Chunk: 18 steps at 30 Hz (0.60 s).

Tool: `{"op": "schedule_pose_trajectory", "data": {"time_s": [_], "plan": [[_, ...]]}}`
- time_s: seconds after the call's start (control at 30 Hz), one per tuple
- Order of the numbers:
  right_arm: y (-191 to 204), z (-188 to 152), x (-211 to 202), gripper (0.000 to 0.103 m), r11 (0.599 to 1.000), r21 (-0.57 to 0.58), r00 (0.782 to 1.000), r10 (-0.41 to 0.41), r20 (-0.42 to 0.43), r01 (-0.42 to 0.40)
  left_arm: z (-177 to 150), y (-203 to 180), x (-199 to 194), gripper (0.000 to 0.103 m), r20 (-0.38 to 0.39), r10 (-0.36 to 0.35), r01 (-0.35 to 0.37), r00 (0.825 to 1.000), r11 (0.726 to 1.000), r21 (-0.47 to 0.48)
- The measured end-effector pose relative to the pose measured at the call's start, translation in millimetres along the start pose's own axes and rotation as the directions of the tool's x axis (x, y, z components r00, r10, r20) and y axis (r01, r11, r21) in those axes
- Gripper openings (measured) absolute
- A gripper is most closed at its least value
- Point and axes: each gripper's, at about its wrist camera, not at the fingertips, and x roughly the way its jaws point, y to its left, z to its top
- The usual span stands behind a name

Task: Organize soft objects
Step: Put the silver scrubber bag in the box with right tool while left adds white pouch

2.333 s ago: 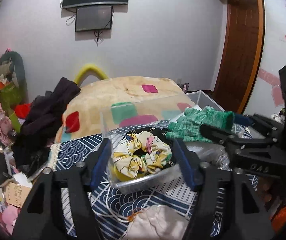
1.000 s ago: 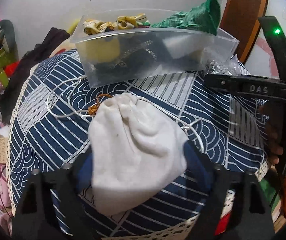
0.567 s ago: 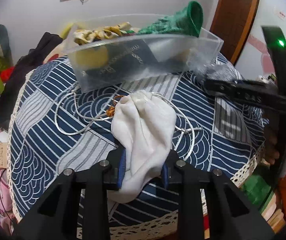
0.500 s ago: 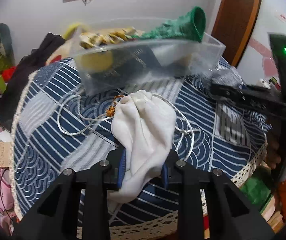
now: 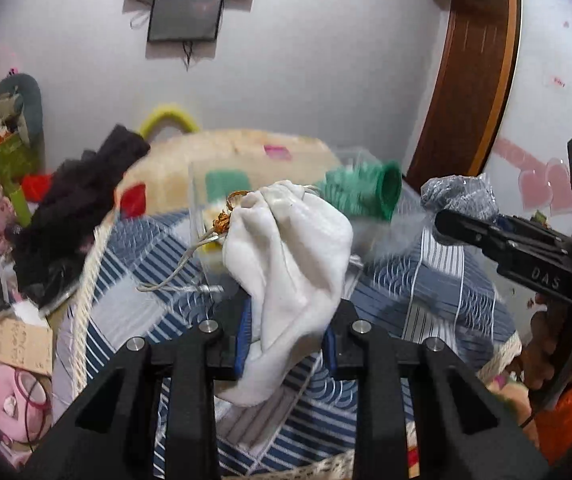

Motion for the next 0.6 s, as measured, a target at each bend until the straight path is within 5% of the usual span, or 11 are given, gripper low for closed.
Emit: {"op": "schedule_pose_trajectory", "data": {"time_s": [0.3, 0.6], "plan": [[26, 29, 29, 0.044, 0.999, -0.023, 0.996, 0.046, 0.07, -0.045, 39, -6, -6, 0.029, 0.093, 0.028, -0.032, 0.995, 0.999, 0.039], [19, 30, 85, 0.044, 1.0, 0.019, 0.998, 0.007, -0.054, -0.006, 56, 1, 40, 0.029, 0.052, 0.017, -0.02, 0.999, 0.998, 0.056]]}}
